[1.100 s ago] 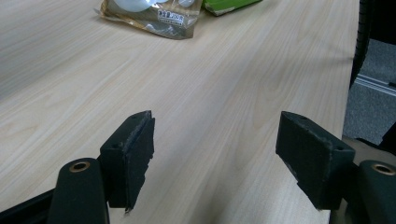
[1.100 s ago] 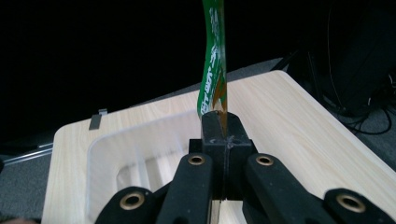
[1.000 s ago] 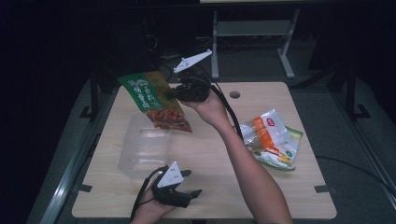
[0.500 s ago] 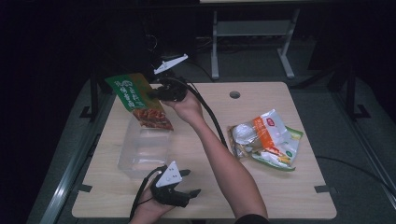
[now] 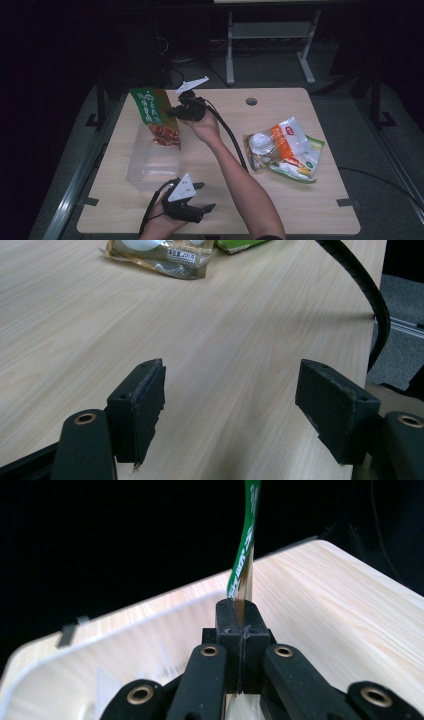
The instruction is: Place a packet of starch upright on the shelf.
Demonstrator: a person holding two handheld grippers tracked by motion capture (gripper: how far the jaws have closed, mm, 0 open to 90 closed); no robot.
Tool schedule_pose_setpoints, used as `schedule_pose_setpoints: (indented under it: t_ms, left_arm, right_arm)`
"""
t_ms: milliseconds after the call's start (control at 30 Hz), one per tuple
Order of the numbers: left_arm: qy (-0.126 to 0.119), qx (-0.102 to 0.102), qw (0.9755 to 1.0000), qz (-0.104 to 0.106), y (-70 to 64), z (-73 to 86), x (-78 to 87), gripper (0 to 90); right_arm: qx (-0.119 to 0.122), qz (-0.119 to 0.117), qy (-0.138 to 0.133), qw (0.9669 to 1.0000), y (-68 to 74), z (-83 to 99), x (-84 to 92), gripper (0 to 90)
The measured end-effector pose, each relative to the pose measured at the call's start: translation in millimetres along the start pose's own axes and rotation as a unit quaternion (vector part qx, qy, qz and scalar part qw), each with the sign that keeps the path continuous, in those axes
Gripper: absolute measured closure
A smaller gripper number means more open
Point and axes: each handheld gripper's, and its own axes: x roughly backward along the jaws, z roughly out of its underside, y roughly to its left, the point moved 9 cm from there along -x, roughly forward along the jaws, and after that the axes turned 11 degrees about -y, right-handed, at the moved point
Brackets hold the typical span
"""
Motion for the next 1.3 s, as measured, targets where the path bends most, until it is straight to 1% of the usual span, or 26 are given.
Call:
schedule_pose_setpoints:
  t_ms: [33,167,200,300,400,433,467,500,533,567,600,667,700,767,800,900,933,1000,1033,1100,1133,1200,1300]
  left_arm:
    - [0.002,-0.001,1.0,0.0,0.0,0.3,-0.5,27.5]
    - [0.004,-0.001,1.0,0.0,-0.1,0.6,-1.3,27.5]
    - [0.004,-0.002,1.0,0.0,-0.1,0.6,-1.4,27.5]
    - [0.004,-0.001,1.0,0.0,0.2,0.8,-1.9,27.5]
    - [0.004,-0.001,1.0,0.0,0.7,0.9,-2.1,27.5]
    - [0.004,-0.001,1.0,0.0,1.1,1.0,-2.2,27.5]
    - [0.004,0.0,1.0,0.0,1.3,1.1,-2.4,27.5]
    - [0.005,0.0,1.0,0.0,1.6,1.2,-2.3,27.5]
    - [0.005,-0.001,1.0,-0.001,2.3,1.4,-2.1,27.4]
    - [0.005,-0.001,1.0,-0.001,2.3,1.4,-2.1,27.4]
    - [0.005,-0.002,1.0,-0.001,2.8,1.4,-2.1,27.4]
    - [0.006,-0.001,1.0,-0.001,2.7,1.6,-2.5,27.4]
    - [0.006,0.0,1.0,-0.001,2.5,1.9,-3.4,27.3]
    - [0.007,0.001,1.0,0.0,2.2,2.0,-3.7,27.2]
    - [0.008,0.001,1.0,0.0,1.9,2.1,-3.9,27.2]
    - [0.01,-0.002,0.9999,0.0,1.4,2.7,-5.4,27.2]
    - [0.01,-0.002,0.9999,0.0,1.4,2.7,-5.4,27.2]
    - [0.012,0.0,0.9999,0.0,1.2,3.2,-6.2,27.2]
    - [0.012,0.0,0.9999,0.0,1.4,3.4,-6.8,27.2]
    - [0.014,-0.002,0.9999,-0.001,1.9,4.0,-7.9,27.1]
    - [0.015,-0.002,0.9999,0.0,1.9,4.2,-8.2,27.1]
    - [0.015,0.001,0.9999,0.0,1.9,4.4,-9.7,27.1]
    - [0.016,0.0,0.9999,0.0,3.2,4.3,-10.5,27.0]
  right_arm:
    - [0.004,-0.002,0.007,1.0,-0.5,2.9,2.4,89.6]
    - [0.015,0.0,0.015,0.9998,-2.2,8.5,5.3,89.7]
    - [0.015,0.002,0.019,0.9997,-3.0,10.3,6.2,89.7]
    - [0.011,0.003,0.017,0.9998,-6.7,11.6,9.0,89.7]
    - [0.018,0.01,0.025,0.9995,-9.1,11.4,9.4,88.3]
    - [0.016,0.013,0.027,0.9994,-9.5,11.3,9.2,85.8]
    - [0.016,0.013,0.027,0.9994,-9.5,11.3,9.2,85.8]
    - [0.018,0.017,0.028,0.9993,-10.6,11.2,9.1,83.0]
    - [0.014,0.019,0.031,0.9992,-12.4,11.7,10.4,79.8]
    - [0.014,0.019,0.031,0.9992,-12.4,11.7,10.4,79.8]
    - [0.011,0.019,0.031,0.9993,-13.5,11.8,11.5,76.4]
    - [0.001,0.019,0.036,0.9992,-15.7,12.8,14.9,71.0]
    - [-0.005,0.023,0.037,0.999,-18.0,12.8,19.2,66.4]
    - [-0.007,0.024,0.036,0.999,-18.7,12.6,21.8,65.1]
    - [-0.009,0.025,0.035,0.999,-19.1,12.4,26.9,61.6]
    - [-0.009,0.026,0.041,0.9988,-18.7,13.7,34.5,58.9]
    - [-0.009,0.026,0.041,0.9988,-18.7,13.7,34.5,58.9]
    - [-0.012,0.024,0.043,0.9987,-17.8,15.2,41.7,55.4]
    - [-0.012,0.024,0.043,0.9987,-17.8,15.2,41.7,55.4]
    - [-0.015,0.024,0.05,0.9983,-17.3,17.9,48.8,53.1]
    - [-0.015,0.024,0.05,0.9983,-17.3,17.9,48.8,53.1]
    - [-0.019,0.024,0.054,0.9981,-18.3,20.3,56.7,51.3]
    - [-0.022,0.027,0.055,0.9979,-20.5,22.7,65.1,50.0]
